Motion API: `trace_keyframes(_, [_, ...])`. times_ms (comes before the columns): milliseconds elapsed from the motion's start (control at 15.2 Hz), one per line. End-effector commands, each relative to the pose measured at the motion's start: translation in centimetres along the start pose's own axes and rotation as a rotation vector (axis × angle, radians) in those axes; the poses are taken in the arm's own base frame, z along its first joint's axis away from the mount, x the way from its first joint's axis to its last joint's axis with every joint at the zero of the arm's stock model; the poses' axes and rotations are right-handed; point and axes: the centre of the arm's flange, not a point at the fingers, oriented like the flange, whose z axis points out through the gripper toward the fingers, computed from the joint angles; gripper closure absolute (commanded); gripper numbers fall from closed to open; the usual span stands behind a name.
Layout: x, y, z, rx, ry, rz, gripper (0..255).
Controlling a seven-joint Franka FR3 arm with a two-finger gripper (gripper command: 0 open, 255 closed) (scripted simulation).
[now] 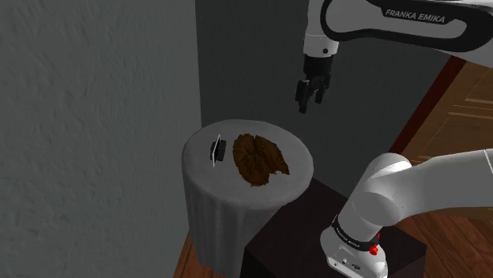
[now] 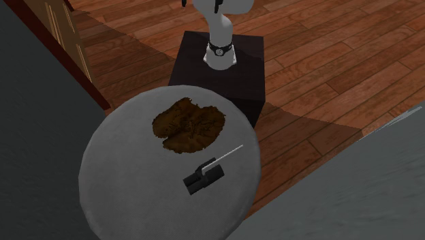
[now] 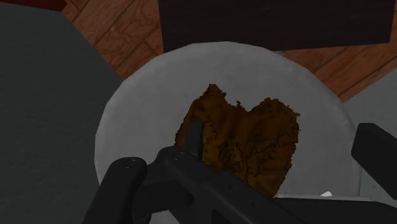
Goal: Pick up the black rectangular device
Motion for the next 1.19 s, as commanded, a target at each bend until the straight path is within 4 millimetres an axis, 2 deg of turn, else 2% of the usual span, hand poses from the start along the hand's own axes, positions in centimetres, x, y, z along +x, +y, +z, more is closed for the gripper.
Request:
trace_keyframes(0, [0.0, 0.0, 0.0, 0.000, 0.000, 0.000, 0])
trace_keyframes(594, [8.4, -4.6, 6.5, 0.033, 0.007, 0.196, 0])
trace_keyframes(1122, [16.5, -7.3, 12.2, 0.063, 0.013, 0.370, 0])
